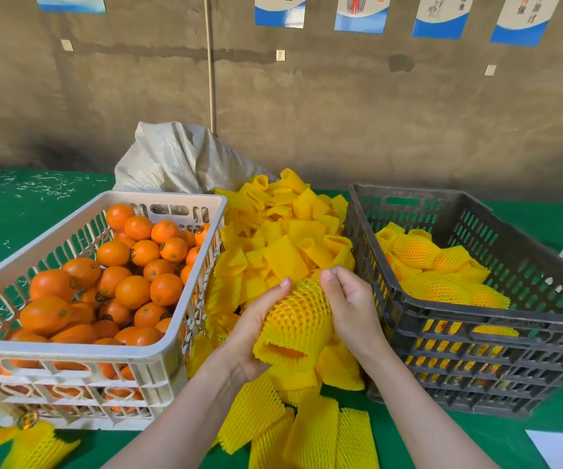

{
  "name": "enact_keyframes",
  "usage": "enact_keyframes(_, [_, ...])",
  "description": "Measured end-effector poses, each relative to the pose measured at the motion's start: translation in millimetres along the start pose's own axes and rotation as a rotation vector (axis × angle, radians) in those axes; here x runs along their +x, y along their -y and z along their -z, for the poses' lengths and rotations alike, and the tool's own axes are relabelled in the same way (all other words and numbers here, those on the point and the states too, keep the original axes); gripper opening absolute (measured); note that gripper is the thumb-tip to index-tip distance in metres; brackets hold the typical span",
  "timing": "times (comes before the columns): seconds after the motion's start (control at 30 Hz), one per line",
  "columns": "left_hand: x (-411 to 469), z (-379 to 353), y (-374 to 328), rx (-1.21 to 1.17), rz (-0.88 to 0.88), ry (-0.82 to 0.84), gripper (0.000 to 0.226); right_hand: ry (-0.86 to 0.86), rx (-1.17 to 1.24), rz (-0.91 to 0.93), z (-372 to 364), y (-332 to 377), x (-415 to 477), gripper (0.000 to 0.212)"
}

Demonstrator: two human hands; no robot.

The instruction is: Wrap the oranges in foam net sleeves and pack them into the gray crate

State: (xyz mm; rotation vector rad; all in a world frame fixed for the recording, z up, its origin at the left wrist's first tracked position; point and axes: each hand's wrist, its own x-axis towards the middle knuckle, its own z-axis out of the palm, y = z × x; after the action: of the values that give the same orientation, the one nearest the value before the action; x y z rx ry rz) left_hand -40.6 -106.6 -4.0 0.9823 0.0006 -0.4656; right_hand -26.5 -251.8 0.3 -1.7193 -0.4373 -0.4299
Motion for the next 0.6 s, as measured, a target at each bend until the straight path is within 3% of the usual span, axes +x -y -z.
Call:
enact_keyframes(0.13, [-2,-2,-6,-0.008,0.059,0.049,0.066,0.035,0.001,0.034,0,1,7,0.031])
enact_keyframes(0.23, [-1,-10,-6,-0.046,-0.005,0.034,0.053,-0.015,0.071,-0.010,-3,0,10,0.033])
enact_keyframes(0.3, [0,-16,-2,-0.079,-0.077,-0.018,0.043,-0.099,0.207,-0.172,-6,0,9,0.038])
enact_keyframes(0.4, [1,-24,5,-0.004,-0.230,-0.182,0.044,-0.133,0.580,-0.640,-15,-6,0,0.055])
enact_keyframes(0.47, [2,-27,8,0.116,-0.341,-0.307,0.044,-0.181,0.816,-0.840,-23,-5,-8,0.058])
enact_keyframes(0.53, [0,-28,11,0.182,-0.417,-0.347,0.042,-0.286,0.869,-0.895,-30,-4,-8,0.050])
enact_keyframes(0.6, [-1,-29,14,0.125,-0.383,-0.319,0.038,-0.413,0.813,-0.870,-32,-2,-5,0.036])
